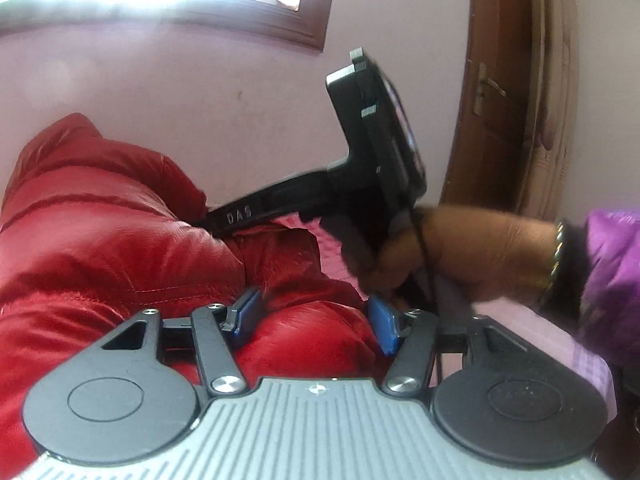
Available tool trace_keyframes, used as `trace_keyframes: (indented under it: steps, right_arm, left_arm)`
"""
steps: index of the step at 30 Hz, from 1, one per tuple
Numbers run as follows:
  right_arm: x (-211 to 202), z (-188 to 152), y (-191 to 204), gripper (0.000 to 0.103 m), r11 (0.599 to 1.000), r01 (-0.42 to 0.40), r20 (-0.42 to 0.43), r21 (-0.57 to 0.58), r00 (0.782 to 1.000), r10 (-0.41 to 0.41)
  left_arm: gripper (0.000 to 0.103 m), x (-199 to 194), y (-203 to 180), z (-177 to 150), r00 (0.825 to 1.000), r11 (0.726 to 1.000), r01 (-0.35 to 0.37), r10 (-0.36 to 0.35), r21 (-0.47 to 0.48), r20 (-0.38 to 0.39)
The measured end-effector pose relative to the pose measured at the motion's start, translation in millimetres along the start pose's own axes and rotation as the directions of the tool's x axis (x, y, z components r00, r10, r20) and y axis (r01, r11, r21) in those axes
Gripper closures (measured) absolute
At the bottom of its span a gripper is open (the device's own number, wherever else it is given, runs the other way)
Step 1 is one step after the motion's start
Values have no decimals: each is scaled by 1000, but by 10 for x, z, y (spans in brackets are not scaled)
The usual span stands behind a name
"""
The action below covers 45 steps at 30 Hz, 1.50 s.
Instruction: Fold large clothes
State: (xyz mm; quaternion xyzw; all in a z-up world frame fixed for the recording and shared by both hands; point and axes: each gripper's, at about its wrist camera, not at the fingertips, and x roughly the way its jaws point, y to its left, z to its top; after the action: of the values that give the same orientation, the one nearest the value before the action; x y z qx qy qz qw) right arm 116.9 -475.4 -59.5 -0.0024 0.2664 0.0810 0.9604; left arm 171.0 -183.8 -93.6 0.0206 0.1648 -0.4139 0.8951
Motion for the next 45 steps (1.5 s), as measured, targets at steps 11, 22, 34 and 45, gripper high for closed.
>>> trace_keyframes:
  steps: [11, 22, 34, 45]
  right_arm:
    - [62, -497, -345, 72, 982, -62, 98, 177, 994, 45]
    - [44, -306, -256, 70, 983, -15, 47, 182, 999, 6]
    - [-930, -545, -229, 9, 948, -101, 60, 303, 994, 87]
    - [-497, -830, -280, 8, 873, -128, -38, 470, 986, 165]
  left_arm:
    - [44, 206, 106, -96, 999, 999, 25, -25, 29, -21]
    - [44, 396, 58, -124, 998, 998, 19, -16, 54, -53]
    - [33, 404, -53, -61, 997, 998, -12, 16, 55, -76]
    - [13, -239, -104, 20, 998, 999, 19, -16, 36, -65]
